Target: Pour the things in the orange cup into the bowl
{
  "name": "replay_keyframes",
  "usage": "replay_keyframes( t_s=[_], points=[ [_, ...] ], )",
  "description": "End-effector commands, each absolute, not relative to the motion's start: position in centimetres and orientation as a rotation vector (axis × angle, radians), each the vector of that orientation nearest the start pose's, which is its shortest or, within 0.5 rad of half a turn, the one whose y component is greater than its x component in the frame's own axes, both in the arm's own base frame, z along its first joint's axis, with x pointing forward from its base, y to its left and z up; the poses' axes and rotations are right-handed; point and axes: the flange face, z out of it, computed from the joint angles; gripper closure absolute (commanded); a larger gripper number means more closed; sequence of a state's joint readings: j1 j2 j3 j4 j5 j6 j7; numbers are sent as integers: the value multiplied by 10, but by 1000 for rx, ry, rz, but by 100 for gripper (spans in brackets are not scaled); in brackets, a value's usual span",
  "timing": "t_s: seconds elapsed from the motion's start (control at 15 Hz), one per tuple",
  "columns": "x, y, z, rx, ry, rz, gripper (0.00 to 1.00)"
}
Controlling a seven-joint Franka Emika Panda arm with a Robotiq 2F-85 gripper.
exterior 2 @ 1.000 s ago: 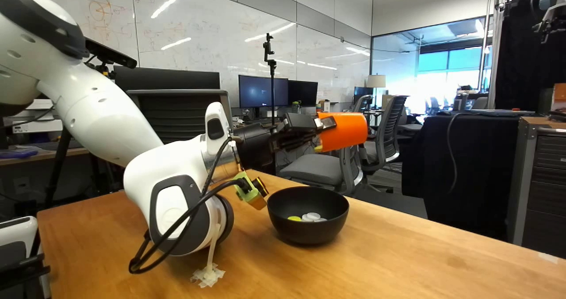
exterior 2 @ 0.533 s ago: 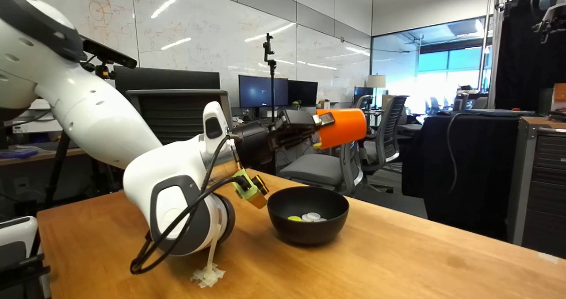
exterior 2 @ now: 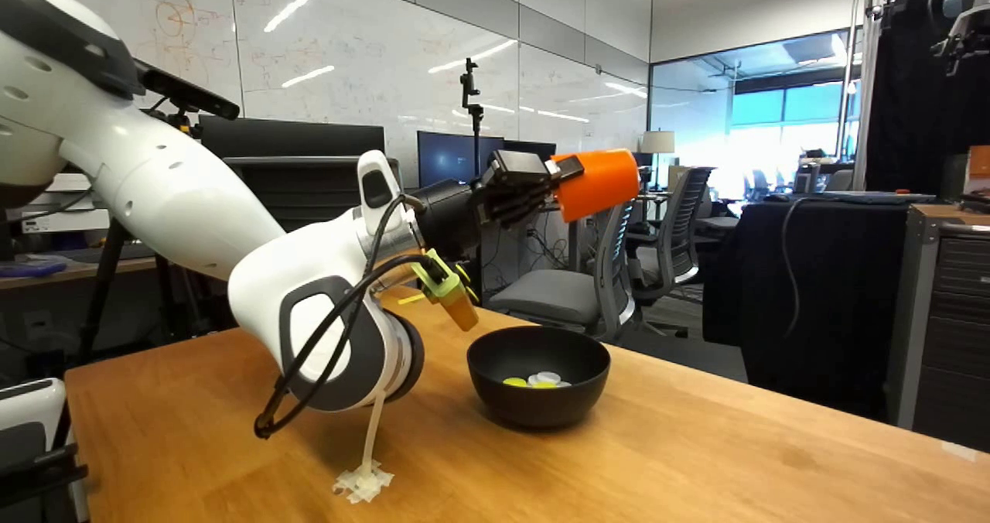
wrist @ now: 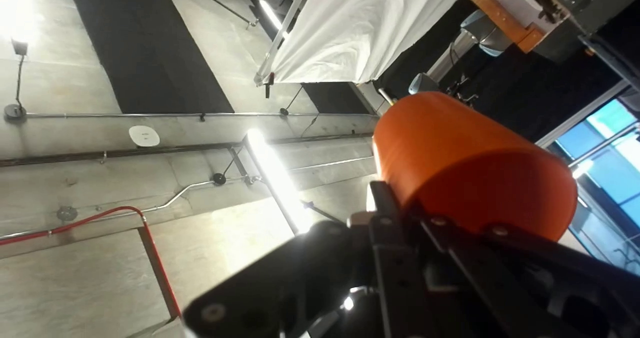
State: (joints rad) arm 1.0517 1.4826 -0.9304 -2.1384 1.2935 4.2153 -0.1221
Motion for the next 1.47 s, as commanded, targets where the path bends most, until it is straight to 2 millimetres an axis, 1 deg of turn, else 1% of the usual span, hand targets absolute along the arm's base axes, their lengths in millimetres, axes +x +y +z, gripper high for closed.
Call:
replay_keyframes(
  t_s=[0.0, 0.4, 0.73, 0.87, 1.13, 1.4],
  points=[
    [499, -10, 196, 1330, 24, 1638, 96],
    [492, -17, 174, 1386, 10, 1602, 96],
    [489, -18, 164, 1431, -5, 1583, 96],
    [488, -16, 163, 1455, -17, 1584, 96],
    [487, -16, 166, 1465, -45, 1606, 96],
    [485, -12, 174, 1467, -71, 1635, 96]
  ],
)
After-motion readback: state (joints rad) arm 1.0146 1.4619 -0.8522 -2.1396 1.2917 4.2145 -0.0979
